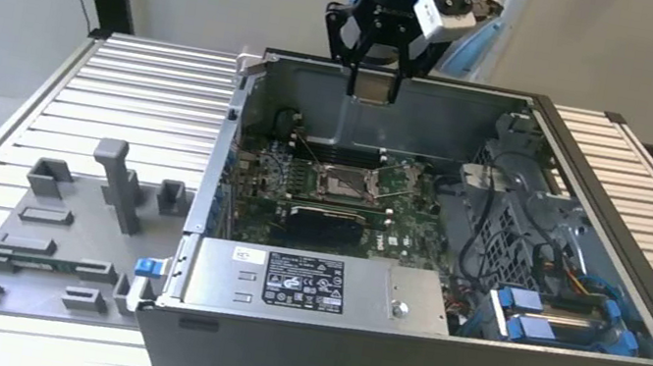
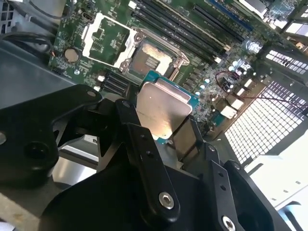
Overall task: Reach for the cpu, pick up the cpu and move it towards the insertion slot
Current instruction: 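Pick up the cpu and move it towards the insertion slot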
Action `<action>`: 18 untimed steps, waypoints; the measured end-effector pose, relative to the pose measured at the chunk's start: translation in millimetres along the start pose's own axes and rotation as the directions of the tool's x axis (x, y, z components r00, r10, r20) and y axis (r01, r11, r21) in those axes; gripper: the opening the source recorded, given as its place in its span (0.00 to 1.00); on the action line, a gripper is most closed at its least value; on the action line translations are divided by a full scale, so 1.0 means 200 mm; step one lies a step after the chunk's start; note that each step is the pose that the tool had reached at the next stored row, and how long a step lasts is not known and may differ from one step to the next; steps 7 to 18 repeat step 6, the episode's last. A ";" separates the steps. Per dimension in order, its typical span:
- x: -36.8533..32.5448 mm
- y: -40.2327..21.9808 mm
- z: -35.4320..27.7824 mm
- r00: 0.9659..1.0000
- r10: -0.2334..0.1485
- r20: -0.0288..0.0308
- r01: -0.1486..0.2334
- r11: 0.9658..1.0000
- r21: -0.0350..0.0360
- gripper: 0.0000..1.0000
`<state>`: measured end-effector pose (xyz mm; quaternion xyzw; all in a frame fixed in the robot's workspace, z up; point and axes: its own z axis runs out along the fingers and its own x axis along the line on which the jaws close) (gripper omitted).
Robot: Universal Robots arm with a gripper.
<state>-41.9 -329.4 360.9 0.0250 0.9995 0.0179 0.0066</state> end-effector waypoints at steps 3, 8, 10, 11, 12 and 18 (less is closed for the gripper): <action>0.000 0.000 0.001 1.000 0.000 0.000 0.000 1.000 0.000 0.00; 0.000 0.000 0.002 1.000 0.000 0.000 0.000 1.000 0.000 0.00; 0.000 0.000 0.002 1.000 0.000 0.000 0.000 1.000 0.000 0.00; 0.000 0.000 0.002 1.000 0.000 0.000 0.000 1.000 0.000 0.00; 0.000 0.000 0.002 1.000 0.000 0.000 0.000 1.000 0.000 0.00; 0.000 0.000 0.002 1.000 0.000 0.000 0.000 1.000 0.000 0.00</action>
